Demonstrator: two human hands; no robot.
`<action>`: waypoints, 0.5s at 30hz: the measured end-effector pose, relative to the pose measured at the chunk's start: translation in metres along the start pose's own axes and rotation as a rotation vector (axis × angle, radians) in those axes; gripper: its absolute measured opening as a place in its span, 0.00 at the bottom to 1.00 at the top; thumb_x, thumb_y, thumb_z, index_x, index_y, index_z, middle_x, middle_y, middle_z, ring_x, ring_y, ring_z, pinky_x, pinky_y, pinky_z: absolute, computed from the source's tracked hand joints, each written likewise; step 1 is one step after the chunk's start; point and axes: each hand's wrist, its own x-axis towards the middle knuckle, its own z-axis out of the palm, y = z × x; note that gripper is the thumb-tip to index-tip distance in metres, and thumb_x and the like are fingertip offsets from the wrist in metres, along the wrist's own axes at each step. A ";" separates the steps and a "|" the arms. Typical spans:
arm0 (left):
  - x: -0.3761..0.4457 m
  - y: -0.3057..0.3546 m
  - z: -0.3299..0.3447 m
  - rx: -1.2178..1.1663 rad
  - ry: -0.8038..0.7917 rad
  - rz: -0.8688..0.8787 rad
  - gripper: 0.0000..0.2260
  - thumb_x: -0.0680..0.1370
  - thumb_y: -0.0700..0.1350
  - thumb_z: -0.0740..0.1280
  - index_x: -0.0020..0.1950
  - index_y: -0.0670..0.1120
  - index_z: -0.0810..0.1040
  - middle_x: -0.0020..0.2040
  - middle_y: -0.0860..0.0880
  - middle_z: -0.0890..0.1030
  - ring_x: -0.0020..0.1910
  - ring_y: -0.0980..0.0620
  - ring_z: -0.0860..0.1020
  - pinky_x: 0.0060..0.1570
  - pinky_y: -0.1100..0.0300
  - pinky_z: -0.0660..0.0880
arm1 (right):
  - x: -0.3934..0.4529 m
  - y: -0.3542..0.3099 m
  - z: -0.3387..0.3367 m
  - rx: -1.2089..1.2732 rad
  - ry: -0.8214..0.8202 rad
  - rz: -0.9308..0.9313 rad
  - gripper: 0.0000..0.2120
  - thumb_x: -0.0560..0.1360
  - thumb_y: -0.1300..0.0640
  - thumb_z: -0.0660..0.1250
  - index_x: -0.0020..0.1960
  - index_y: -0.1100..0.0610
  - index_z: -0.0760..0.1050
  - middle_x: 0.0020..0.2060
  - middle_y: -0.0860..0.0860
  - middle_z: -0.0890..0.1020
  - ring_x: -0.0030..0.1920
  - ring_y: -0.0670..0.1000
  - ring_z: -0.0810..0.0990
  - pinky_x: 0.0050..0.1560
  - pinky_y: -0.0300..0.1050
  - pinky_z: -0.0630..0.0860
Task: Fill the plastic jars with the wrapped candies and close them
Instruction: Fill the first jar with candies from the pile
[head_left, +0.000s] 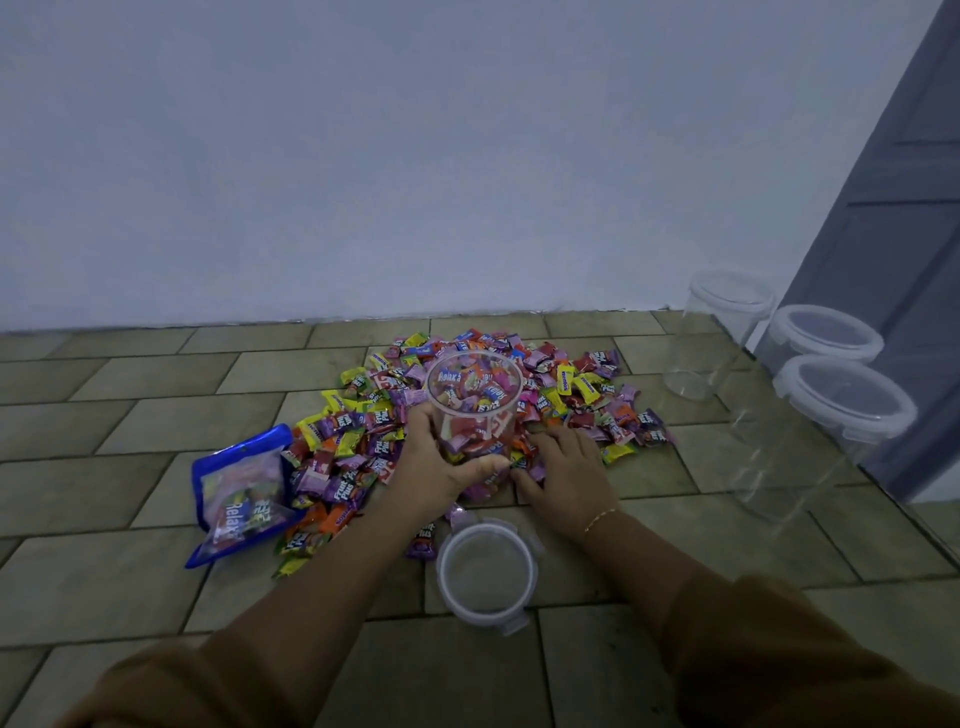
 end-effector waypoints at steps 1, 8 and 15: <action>0.000 0.000 0.000 -0.004 -0.001 -0.003 0.31 0.67 0.35 0.76 0.59 0.48 0.60 0.53 0.59 0.71 0.46 0.73 0.74 0.42 0.76 0.73 | 0.000 0.001 0.001 0.004 0.014 0.014 0.31 0.71 0.37 0.54 0.64 0.58 0.73 0.59 0.57 0.74 0.62 0.61 0.70 0.65 0.54 0.66; 0.000 -0.003 0.000 0.006 0.008 0.002 0.31 0.67 0.37 0.77 0.58 0.48 0.60 0.53 0.58 0.72 0.47 0.70 0.74 0.43 0.76 0.73 | -0.004 -0.001 0.004 0.017 0.117 0.083 0.14 0.68 0.48 0.58 0.44 0.57 0.75 0.44 0.56 0.78 0.46 0.59 0.76 0.47 0.51 0.73; 0.002 -0.005 -0.001 -0.006 0.003 -0.005 0.31 0.66 0.40 0.78 0.59 0.49 0.60 0.55 0.57 0.73 0.51 0.67 0.74 0.45 0.72 0.75 | -0.005 0.003 -0.004 0.251 0.118 0.138 0.06 0.74 0.59 0.65 0.49 0.61 0.74 0.42 0.57 0.78 0.45 0.56 0.74 0.44 0.49 0.71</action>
